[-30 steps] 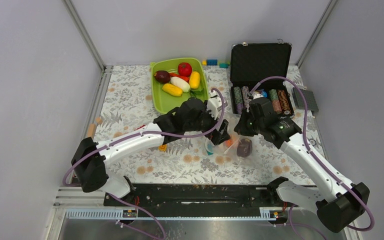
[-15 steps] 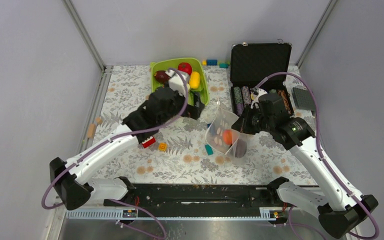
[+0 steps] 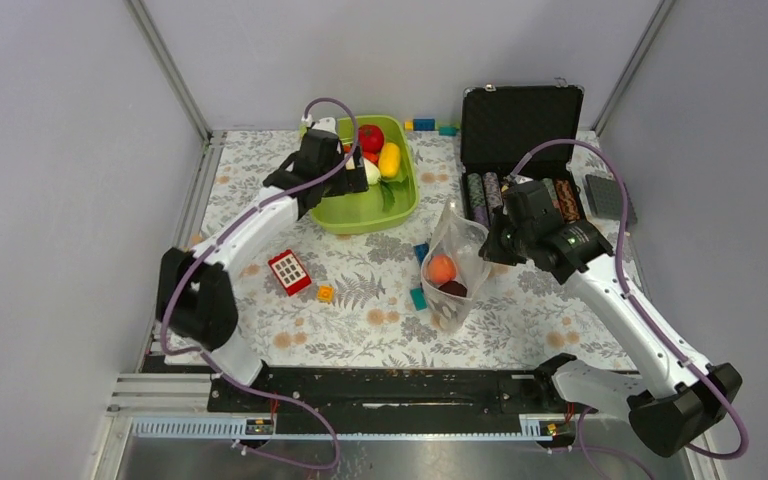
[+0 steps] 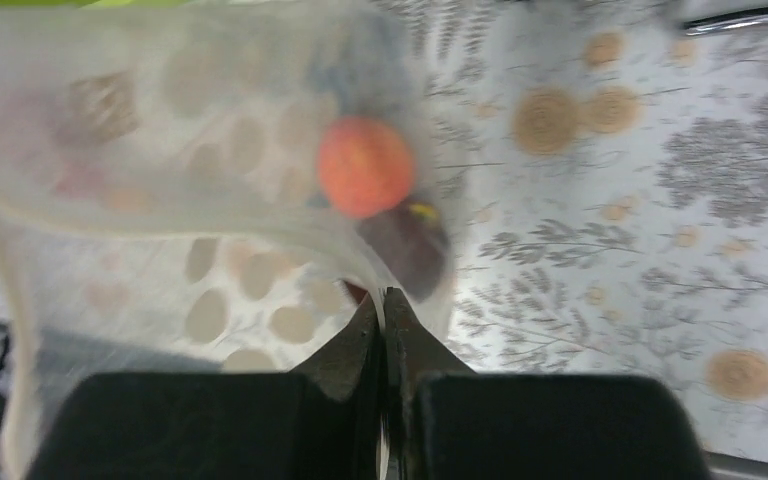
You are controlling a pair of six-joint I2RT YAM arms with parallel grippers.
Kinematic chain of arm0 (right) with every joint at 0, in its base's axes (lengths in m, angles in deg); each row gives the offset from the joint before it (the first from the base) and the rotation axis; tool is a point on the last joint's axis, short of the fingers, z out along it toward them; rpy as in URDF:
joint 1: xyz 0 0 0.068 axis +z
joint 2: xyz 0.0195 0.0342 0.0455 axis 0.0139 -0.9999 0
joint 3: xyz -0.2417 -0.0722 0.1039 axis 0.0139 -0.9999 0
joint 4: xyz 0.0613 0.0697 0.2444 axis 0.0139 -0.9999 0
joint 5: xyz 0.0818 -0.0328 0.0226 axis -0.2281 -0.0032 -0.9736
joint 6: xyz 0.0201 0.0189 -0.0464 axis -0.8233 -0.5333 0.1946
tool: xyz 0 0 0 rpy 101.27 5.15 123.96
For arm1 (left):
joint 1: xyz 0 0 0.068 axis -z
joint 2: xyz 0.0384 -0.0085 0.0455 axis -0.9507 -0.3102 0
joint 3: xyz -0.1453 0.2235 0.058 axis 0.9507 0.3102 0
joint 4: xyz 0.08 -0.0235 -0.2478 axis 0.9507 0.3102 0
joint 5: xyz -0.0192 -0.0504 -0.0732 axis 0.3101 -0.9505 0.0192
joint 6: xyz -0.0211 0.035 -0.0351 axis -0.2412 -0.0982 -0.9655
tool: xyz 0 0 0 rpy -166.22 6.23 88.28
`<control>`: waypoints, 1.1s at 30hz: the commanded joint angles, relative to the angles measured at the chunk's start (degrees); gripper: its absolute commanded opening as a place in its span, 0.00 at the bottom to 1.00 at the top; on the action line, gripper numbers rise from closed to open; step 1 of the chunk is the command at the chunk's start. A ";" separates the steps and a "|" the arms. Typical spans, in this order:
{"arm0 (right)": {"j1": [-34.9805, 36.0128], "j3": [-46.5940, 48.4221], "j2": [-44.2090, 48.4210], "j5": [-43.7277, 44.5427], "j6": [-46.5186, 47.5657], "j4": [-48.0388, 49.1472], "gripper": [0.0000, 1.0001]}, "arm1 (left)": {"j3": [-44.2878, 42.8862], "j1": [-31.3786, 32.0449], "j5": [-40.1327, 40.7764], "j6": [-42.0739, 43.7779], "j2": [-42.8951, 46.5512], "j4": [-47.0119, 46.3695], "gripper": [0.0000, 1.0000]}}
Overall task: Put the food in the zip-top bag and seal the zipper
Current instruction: Pick up the fake fruit from the bin.
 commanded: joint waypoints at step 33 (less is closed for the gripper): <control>-0.59 -1.31 0.01 12.30 5.40 0.06 0.00 | -21.82 -8.82 11.75 -42.81 -36.73 -3.81 0.87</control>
